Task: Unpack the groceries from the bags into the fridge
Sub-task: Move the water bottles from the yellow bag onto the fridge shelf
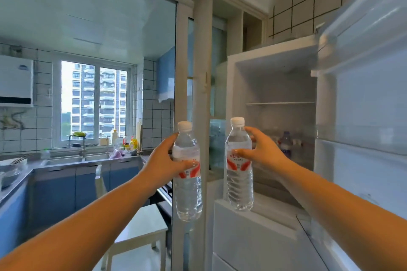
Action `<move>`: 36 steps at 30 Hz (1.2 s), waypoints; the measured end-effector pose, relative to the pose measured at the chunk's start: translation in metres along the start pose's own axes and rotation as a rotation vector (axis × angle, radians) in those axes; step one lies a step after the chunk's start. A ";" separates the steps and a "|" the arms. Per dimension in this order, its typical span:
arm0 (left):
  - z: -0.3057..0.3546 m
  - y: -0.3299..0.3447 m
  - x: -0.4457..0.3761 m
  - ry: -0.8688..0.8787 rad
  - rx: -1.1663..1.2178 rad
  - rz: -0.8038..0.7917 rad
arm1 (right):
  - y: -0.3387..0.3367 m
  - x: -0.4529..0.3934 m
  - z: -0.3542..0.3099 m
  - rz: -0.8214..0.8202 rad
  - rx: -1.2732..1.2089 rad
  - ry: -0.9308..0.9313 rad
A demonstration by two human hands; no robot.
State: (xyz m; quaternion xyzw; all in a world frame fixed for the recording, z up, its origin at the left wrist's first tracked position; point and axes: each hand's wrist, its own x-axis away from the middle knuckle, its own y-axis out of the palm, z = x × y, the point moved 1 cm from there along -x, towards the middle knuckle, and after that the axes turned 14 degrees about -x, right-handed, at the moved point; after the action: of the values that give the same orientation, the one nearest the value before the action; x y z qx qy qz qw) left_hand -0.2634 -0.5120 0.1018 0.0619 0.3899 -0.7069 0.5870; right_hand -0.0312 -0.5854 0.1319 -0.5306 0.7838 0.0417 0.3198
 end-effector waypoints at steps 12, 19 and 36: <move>-0.075 0.084 -0.200 0.093 0.098 -0.087 | -0.025 -0.145 0.099 0.134 0.094 0.037; -0.110 0.166 -0.315 0.214 0.190 -0.248 | -0.033 -0.218 0.154 0.292 0.171 0.101; -0.113 0.371 -0.463 0.384 0.288 -0.457 | -0.126 -0.311 0.283 0.593 0.329 0.182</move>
State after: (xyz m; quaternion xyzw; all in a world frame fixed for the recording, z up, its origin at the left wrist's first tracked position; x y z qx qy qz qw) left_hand 0.1608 -0.0820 0.0991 0.1873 0.3933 -0.8436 0.3140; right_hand 0.2783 -0.2752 0.1119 -0.2228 0.9254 -0.0416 0.3038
